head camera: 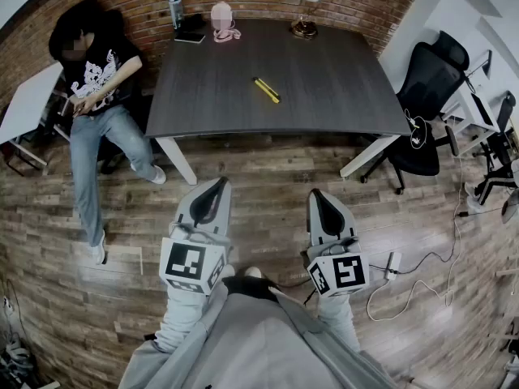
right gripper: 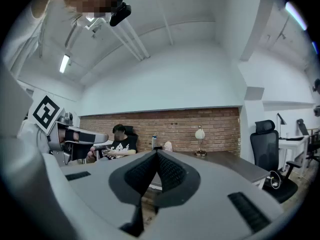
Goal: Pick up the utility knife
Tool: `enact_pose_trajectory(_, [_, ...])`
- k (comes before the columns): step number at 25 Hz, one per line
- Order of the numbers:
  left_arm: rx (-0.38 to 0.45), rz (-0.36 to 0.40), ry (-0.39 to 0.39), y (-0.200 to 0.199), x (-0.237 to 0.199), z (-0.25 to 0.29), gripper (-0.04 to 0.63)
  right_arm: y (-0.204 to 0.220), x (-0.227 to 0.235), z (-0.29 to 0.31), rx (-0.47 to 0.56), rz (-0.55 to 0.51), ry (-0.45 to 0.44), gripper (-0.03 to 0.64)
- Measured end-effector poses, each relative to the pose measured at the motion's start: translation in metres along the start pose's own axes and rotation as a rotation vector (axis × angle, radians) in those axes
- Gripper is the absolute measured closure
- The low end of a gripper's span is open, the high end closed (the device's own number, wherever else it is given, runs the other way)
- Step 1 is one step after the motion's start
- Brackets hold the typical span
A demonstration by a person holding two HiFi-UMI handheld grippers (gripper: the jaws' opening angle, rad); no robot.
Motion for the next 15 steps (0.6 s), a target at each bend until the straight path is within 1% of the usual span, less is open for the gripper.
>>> enact_pose_trajectory(7, [-0.002, 0.011, -0.018, -0.001, 0.012, -0.006, 0.575, 0.001, 0.011, -0.015, 0.013, 0.024, 0.015, 0.598])
enact_pose_trajectory(15, [-0.009, 0.005, -0.035, 0.007, -0.004, 0.011, 0.575, 0.01, 0.019, 0.001, 0.011, 0.049, 0.024, 0.598])
Point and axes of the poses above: the fingertips, and each gripper's own axes: z forward along the fingers, x to its right, y out of its underside, the point moved 8 cm from there along -z, backward along the fingers
